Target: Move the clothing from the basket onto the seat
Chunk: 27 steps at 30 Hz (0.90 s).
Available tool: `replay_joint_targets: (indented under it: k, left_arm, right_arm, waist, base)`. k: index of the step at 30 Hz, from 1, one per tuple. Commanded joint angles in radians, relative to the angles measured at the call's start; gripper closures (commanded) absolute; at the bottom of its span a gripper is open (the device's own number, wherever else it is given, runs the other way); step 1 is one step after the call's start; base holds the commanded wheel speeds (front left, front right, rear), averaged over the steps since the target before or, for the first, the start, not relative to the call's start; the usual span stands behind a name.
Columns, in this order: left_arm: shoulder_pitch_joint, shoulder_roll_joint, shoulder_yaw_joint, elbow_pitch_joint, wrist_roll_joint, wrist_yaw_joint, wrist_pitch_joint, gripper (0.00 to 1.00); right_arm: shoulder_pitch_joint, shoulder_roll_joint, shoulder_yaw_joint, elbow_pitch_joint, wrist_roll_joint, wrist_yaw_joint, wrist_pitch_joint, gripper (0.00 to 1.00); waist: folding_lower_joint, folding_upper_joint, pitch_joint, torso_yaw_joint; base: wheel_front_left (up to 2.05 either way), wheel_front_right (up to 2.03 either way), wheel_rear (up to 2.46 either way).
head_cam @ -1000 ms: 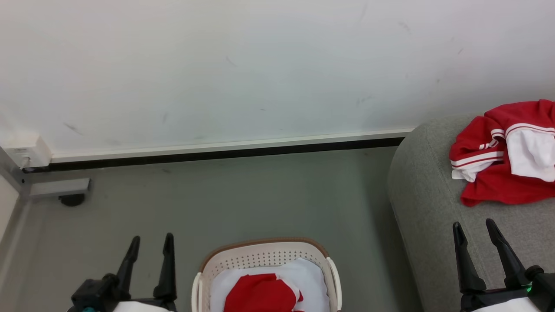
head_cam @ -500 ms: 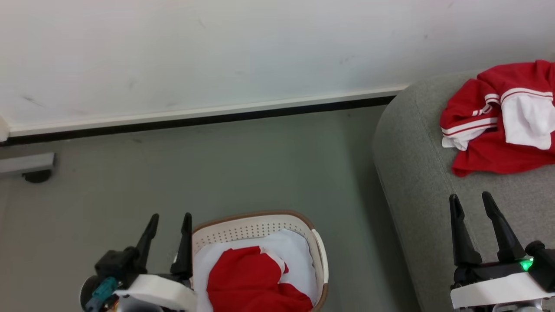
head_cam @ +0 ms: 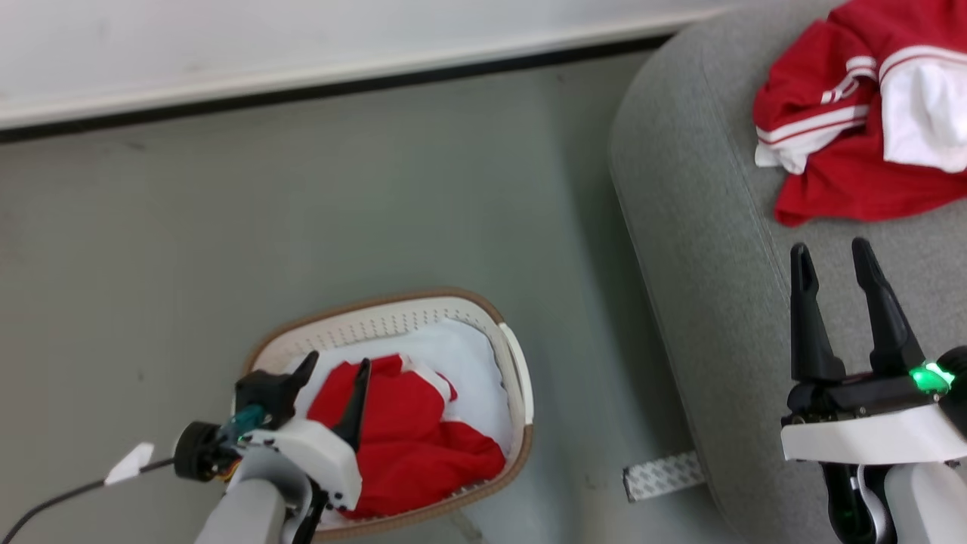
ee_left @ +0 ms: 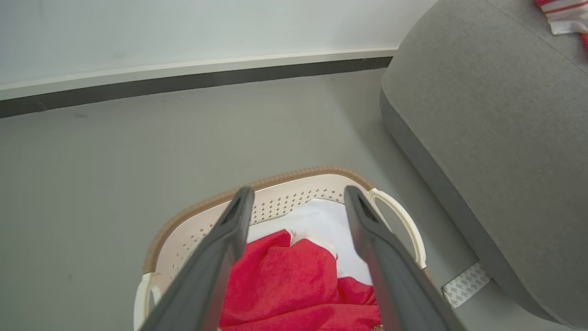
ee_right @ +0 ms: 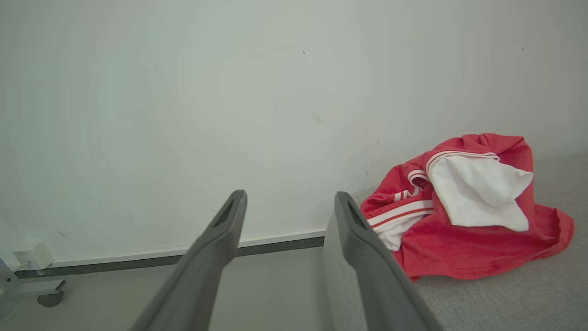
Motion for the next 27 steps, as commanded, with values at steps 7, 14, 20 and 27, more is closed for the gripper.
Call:
replay_joint_targets:
  k: [7,14,20,27]
  left_arm:
    - [-0.167,0.056,-0.178,0.195,-0.031,0.000,0.079,0.00]
    - [-0.277,0.106,-0.329,0.343,-0.046,0.000,0.136,0.00]
    - [-0.334,0.148,-0.474,0.434,-0.056,0.000,0.196,0.00]
    - [-0.409,0.199,-0.587,0.502,-0.064,0.000,0.282,0.00]
  right_arm:
    - [-0.069,0.030,0.001,-0.049,0.007,-0.002,0.000,0.00]
    - [-0.117,0.048,0.030,-0.073,0.014,-0.002,0.000,0.00]
    - [-0.150,0.057,0.043,-0.108,0.015,-0.002,0.000,0.00]
    - [-0.164,0.059,0.060,-0.164,0.050,-0.002,0.000,0.00]
  waist:
    - [-0.0002,0.0000,0.162,-0.078]
    - [-0.0002,0.0000,0.261,-0.136]
    - [-0.0002,0.0000,0.336,-0.194]
    - [-0.0002,0.0000,0.422,-0.238]
  base:
    - [0.00,0.00,0.00]
    - [0.00,0.00,0.00]
    - [0.00,0.00,0.00]
    - [0.00,0.00,0.00]
